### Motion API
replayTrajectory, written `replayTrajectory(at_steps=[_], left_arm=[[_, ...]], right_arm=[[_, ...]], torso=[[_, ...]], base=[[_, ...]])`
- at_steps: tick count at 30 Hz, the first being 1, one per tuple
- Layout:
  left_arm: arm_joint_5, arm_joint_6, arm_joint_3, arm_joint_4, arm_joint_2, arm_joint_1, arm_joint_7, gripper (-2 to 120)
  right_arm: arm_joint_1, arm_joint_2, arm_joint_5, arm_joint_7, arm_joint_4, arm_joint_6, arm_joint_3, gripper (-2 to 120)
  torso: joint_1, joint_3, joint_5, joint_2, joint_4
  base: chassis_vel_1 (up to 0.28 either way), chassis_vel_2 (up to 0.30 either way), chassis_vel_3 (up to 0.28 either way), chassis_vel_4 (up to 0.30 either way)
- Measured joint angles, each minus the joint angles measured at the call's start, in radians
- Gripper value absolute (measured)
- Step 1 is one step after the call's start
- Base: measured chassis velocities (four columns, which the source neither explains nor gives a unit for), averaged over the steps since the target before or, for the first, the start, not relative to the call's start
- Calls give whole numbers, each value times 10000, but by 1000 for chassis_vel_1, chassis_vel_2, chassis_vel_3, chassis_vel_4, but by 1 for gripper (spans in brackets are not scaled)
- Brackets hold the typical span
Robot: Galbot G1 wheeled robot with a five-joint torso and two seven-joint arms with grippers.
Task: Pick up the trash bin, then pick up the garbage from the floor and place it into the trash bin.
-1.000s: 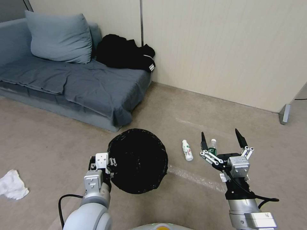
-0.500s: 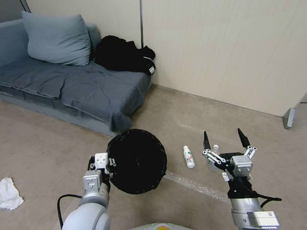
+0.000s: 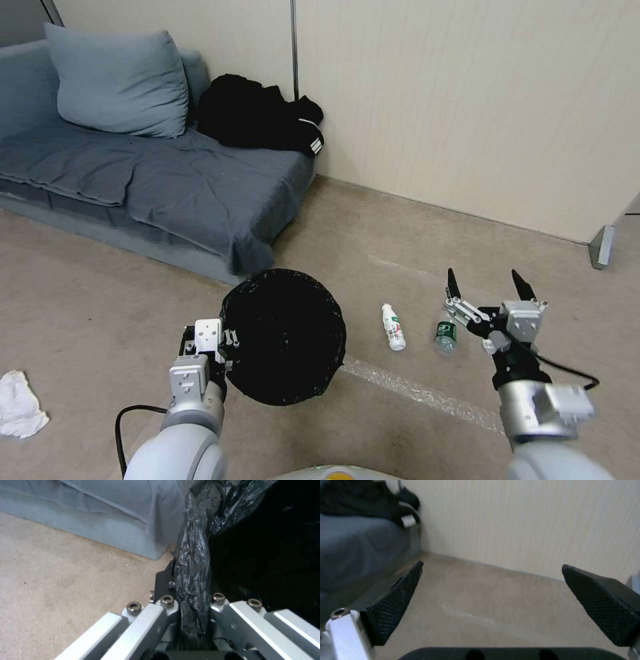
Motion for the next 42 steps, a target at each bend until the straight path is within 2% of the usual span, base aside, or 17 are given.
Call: replayTrajectory(at_steps=[1, 4, 10, 12, 18, 21, 22, 24, 25, 30, 42], left_arm=[[0, 0, 0, 0, 0, 0, 0, 1], [-12, 7, -23, 19, 3, -4, -10, 1], [-9, 14, -15, 42, -1, 8, -19, 1], [8, 14, -4, 93, -28, 37, -34, 1], [35, 14, 20, 118, -41, 81, -43, 1], [53, 13, 65, 128, -62, 106, -49, 1], [53, 13, 65, 128, -62, 106, -49, 1], [50, 14, 61, 139, -63, 115, -60, 1], [50, 14, 61, 139, -63, 115, -60, 1], [46, 14, 51, 162, -46, 199, -71, 1], [35, -10, -21, 137, 41, 354, -109, 1]], right_arm=[[0, 0, 0, 0, 0, 0, 0, 100], [714, -210, 297, -3, -757, -953, -2, 100], [1144, -328, 345, -141, -1628, -1261, -85, 100], [1612, -479, 502, -214, -2663, -1495, -154, 100], [2069, -643, 997, -355, -3645, -1819, -196, 100], [2769, -753, 1428, -620, -5082, -2104, -285, 100], [2769, -753, 1428, -620, -5082, -2104, -285, 100], [3199, -758, 1399, -739, -6023, -2074, -345, 100], [3199, -758, 1399, -739, -6023, -2074, -345, 100], [4056, -681, 1041, -1007, -7795, -1735, -412, 100], [5403, -622, 731, -1187, -9841, -1063, -465, 100]], torso=[[0, 0, 0, 0, 0], [0, 0, -1, 0, 1], [0, 0, -2, 0, -1], [0, 0, -2, 0, -1], [0, 0, -2, 0, 0], [0, 0, -2, 0, 0], [0, 0, -2, 0, 0], [0, 0, -1, 0, -1], [0, 0, -1, 0, -1], [0, 0, -2, 0, 0], [0, 0, -3, 0, -1]], base=[[0, 0, 0, 0], [0, 0, 0, 0], [0, 0, 0, 0], [0, 0, 0, 0], [0, 0, 0, 0], [0, 0, 0, 0], [0, 0, 0, 0], [0, 0, 0, 0], [0, 0, 0, 0], [0, 0, 0, 0], [0, 0, 0, 0]])
